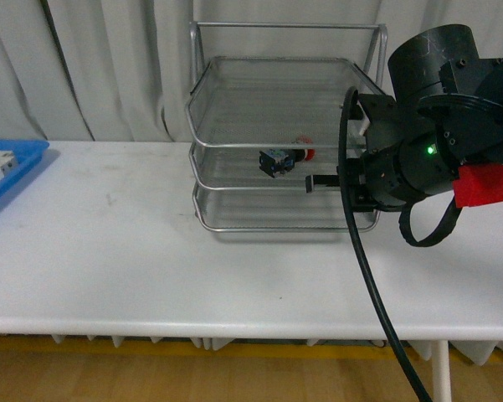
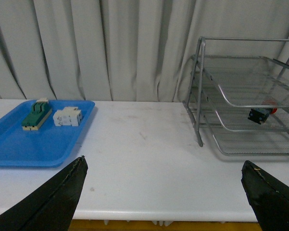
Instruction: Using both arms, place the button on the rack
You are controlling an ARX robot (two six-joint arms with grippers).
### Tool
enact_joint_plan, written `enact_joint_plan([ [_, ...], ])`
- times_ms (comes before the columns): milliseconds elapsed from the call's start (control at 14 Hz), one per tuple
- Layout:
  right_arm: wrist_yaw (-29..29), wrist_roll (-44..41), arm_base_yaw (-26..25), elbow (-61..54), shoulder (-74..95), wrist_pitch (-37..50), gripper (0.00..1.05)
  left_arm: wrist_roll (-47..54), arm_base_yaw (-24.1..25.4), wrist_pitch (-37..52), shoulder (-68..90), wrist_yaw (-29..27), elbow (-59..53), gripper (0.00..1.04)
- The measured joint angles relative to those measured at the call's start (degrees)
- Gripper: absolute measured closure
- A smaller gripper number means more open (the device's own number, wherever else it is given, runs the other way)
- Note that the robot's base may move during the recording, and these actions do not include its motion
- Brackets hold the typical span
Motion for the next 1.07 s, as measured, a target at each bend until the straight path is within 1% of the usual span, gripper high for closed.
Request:
enact_joint_plan([
  [214, -0.9, 0.5, 0.1, -5.4, -2.7, 0.6, 1.03, 0.0, 0.0, 0.0, 0.0, 0.0, 0.0, 0.07],
  [429, -5.5, 2.3, 0.0, -17.0, -12.1, 6.9, 1.03, 0.0, 0.0, 0.0, 0.0, 0.0, 0.0, 0.07],
  [500, -9.3, 4.3, -1.2, -24.7, -18.5, 11.5, 1.03, 0.0, 0.0, 0.0, 0.0, 0.0, 0.0, 0.07],
  [571, -12.2, 7.8, -3.9, -31.0, -23.6, 15.2, 1.03, 0.0, 0.0, 0.0, 0.0, 0.0, 0.0, 0.07],
  [643, -13.9, 11.2, -8.4, -37.7, -28.5, 18.1, 1.03, 0.0, 0.0, 0.0, 0.0, 0.0, 0.0, 0.07],
  [714, -15.1, 12.5, -12.3, -42.0, -31.3, 19.2, 1.03, 0.0, 0.0, 0.0, 0.0, 0.0, 0.0, 0.07],
  [857, -16.9, 12.4, -19.9, -46.2, -35.2, 18.6, 1.03, 0.0, 0.0, 0.0, 0.0, 0.0, 0.0, 0.07],
  [1000, -18.2, 9.4, -26.8, -46.6, -41.1, 17.7, 1.03, 0.0, 0.0, 0.0, 0.0, 0.0, 0.0, 0.07],
  [1071, -14.0, 2.7, -27.9, -52.8, -40.2, 40.5, 1.03, 0.0, 0.0, 0.0, 0.0, 0.0, 0.0, 0.07],
])
